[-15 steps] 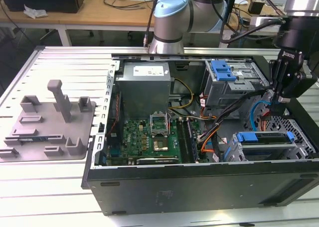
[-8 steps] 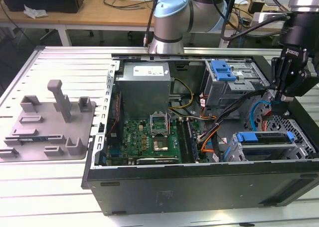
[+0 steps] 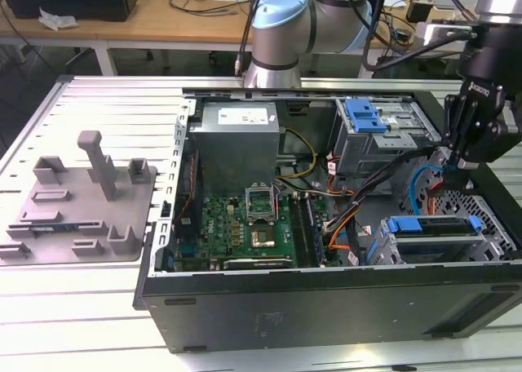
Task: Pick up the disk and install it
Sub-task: 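Insert the first disk wire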
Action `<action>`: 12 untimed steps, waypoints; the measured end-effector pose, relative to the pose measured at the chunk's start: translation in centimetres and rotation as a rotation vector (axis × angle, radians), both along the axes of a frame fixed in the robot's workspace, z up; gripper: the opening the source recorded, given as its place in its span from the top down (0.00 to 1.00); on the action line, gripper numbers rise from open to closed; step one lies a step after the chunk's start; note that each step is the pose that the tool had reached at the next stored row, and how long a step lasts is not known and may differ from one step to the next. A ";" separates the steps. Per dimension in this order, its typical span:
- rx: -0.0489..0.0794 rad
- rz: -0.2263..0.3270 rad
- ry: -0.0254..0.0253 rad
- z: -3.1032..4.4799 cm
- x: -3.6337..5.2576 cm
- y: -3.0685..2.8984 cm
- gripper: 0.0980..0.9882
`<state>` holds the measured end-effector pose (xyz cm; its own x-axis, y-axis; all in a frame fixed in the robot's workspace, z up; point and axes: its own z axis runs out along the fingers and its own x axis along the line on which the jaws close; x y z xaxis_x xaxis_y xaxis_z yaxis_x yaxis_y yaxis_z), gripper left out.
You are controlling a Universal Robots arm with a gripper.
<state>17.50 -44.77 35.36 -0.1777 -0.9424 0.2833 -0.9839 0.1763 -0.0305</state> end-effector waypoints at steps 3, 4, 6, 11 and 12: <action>0.020 0.000 -0.0003 0.05 -0.08 -0.77 0.92; 0.028 0.000 -0.0004 0.07 -0.12 -1.13 0.92; 0.050 0.000 -0.0016 0.09 -0.22 -1.83 0.92; 0.078 0.000 -0.0033 0.16 -0.43 -2.74 0.92; 0.084 0.000 -0.0038 0.18 -0.49 -2.94 0.92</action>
